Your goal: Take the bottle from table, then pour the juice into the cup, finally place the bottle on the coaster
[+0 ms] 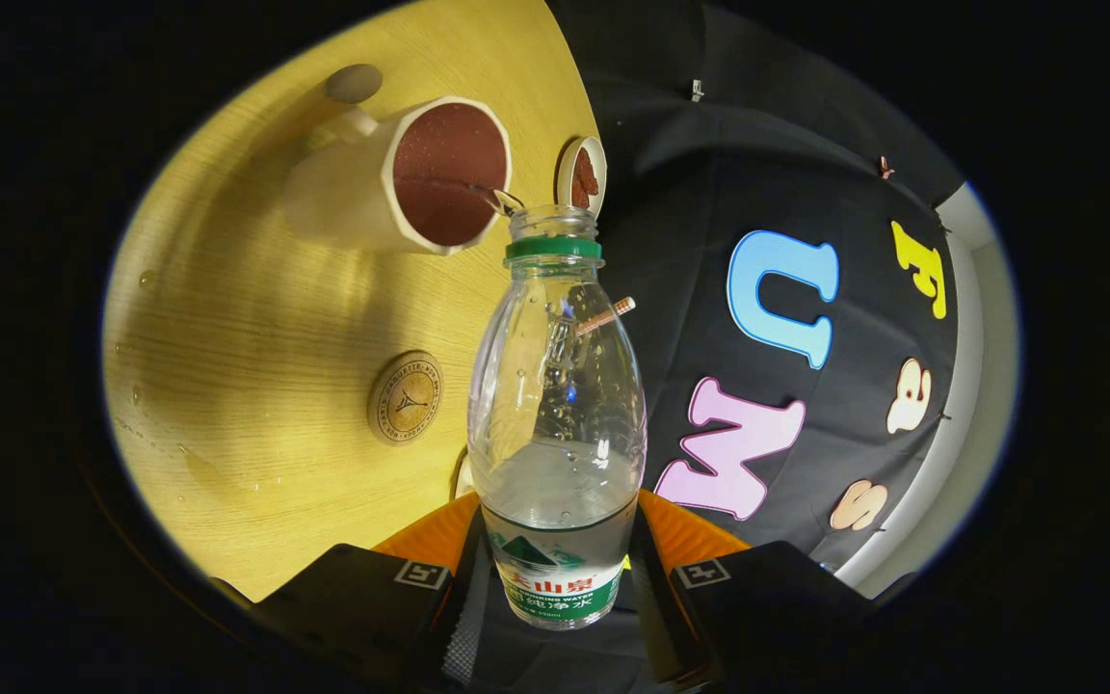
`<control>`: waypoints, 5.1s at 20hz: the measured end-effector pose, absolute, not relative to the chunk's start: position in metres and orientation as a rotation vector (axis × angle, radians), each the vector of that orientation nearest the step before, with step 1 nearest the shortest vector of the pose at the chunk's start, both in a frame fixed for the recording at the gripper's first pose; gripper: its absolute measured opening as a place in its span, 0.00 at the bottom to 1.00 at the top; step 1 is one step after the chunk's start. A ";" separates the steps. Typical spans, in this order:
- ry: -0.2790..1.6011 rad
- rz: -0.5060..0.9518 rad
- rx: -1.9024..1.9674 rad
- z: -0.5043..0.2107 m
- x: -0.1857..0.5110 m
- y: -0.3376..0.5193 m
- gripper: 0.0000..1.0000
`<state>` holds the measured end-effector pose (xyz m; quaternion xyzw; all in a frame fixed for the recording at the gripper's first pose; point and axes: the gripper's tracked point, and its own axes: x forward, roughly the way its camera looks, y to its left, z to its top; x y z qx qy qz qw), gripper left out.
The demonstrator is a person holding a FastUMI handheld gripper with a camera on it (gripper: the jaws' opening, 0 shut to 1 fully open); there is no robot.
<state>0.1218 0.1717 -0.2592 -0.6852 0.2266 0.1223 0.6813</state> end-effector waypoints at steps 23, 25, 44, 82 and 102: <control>0.405 0.308 -1.735 -0.243 0.136 0.177 0.70; 0.387 0.318 -1.762 -0.242 0.139 0.181 0.69; 0.190 0.385 -1.992 -0.228 0.155 0.207 0.69; 0.394 0.450 -0.364 -0.273 0.115 0.250 0.71; 0.254 0.380 0.368 -0.282 0.201 0.164 0.72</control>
